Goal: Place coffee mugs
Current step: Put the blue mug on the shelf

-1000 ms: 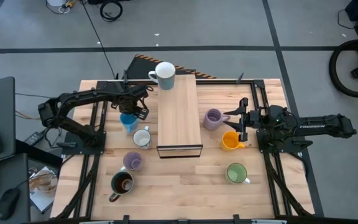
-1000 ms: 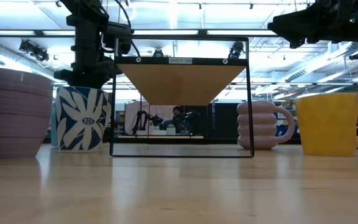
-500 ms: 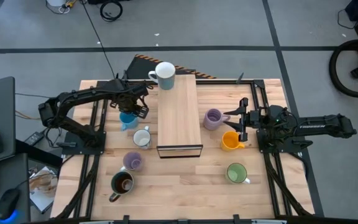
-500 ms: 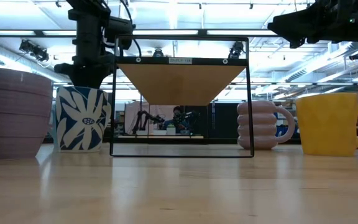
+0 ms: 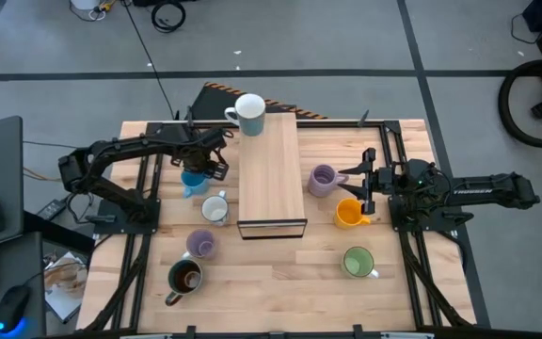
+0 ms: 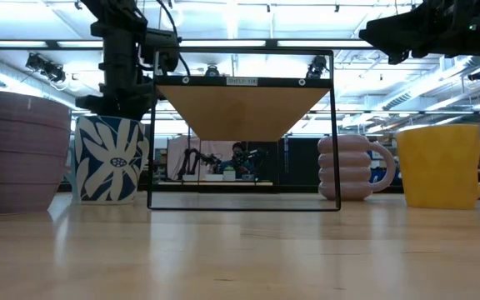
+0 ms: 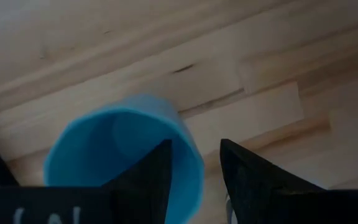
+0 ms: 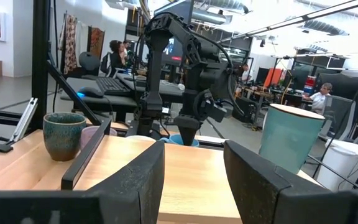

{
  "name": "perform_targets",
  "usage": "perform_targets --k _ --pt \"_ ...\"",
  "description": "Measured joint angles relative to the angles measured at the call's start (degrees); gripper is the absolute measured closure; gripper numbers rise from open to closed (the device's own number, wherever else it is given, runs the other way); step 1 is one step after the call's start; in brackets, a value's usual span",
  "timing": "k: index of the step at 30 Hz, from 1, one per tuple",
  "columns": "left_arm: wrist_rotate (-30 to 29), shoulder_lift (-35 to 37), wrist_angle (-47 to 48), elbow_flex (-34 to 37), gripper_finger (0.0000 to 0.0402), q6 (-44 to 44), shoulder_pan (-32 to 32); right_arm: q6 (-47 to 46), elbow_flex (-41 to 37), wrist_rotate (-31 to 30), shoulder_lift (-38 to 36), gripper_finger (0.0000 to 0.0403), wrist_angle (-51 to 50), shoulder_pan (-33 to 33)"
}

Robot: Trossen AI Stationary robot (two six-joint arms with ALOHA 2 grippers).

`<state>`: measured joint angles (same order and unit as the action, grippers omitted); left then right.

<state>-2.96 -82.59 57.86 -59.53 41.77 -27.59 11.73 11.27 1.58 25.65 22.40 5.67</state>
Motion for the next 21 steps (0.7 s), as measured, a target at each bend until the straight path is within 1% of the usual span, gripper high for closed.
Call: perform_targets --k 4,8,15,18,21 --pt "-0.62 -0.85 0.45 -0.02 0.026 0.04 0.0 -0.01 0.0 0.0 0.0 0.0231 0.02 0.01" --pt "-0.83 -3.54 0.68 -0.02 0.026 -0.47 0.02 -0.01 0.0 0.03 0.0 0.0231 0.02 0.0" --pt "-0.93 -7.09 0.33 -0.02 0.0264 -4.82 -0.27 -0.01 0.0 0.04 0.0 0.0231 0.02 0.0" --pt "-1.03 -7.52 0.27 -0.02 0.0288 -6.76 -0.57 -0.01 0.0 0.05 0.0 0.0231 0.02 0.02" --pt "-1.05 -7.52 0.57 -0.02 0.0334 -8.96 -0.59 -0.01 0.0 0.04 0.0 0.0231 0.0 0.02"
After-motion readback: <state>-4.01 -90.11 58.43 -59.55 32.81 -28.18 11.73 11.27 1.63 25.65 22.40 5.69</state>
